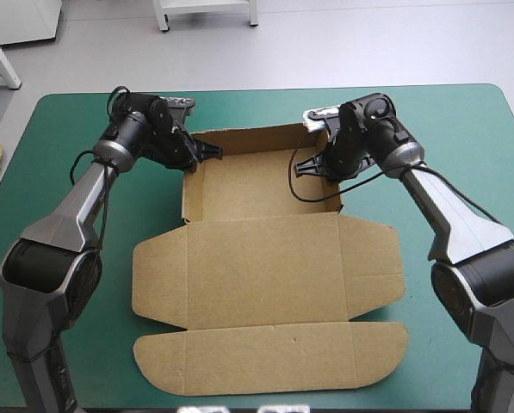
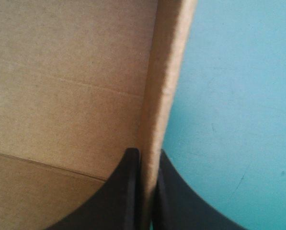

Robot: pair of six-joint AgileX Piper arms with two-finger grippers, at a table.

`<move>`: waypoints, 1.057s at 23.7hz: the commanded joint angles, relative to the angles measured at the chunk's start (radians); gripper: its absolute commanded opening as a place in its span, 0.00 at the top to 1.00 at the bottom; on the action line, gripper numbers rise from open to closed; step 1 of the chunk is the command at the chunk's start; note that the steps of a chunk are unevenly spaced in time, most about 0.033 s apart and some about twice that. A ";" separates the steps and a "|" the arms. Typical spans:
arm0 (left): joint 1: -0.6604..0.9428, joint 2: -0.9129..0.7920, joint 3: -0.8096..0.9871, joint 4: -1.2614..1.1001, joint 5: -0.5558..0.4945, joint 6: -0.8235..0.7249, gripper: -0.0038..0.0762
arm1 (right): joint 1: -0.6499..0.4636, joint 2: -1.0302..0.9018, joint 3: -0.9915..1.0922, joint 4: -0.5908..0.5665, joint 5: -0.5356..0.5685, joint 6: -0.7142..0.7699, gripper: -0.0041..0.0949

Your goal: Fold the box

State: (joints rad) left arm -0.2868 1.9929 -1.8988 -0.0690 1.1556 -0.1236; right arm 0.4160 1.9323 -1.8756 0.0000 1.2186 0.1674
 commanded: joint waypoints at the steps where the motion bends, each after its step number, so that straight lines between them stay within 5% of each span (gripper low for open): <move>1: -0.009 -0.037 -0.036 0.002 -0.052 0.048 0.96 | -0.001 -0.021 -0.019 0.000 0.028 -0.044 0.96; 19: -0.009 0.048 -0.046 0.002 -0.038 0.061 0.96 | -0.001 0.066 -0.021 0.009 -0.049 -0.060 0.95; 25: -0.009 0.048 -0.065 -0.002 -0.041 0.066 0.78 | -0.001 0.064 -0.031 0.009 -0.058 -0.073 0.70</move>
State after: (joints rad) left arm -0.2868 2.0769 -1.9345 -0.0678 1.1206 -0.0852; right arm 0.4106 2.0260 -1.8849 -0.0169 1.1780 0.1281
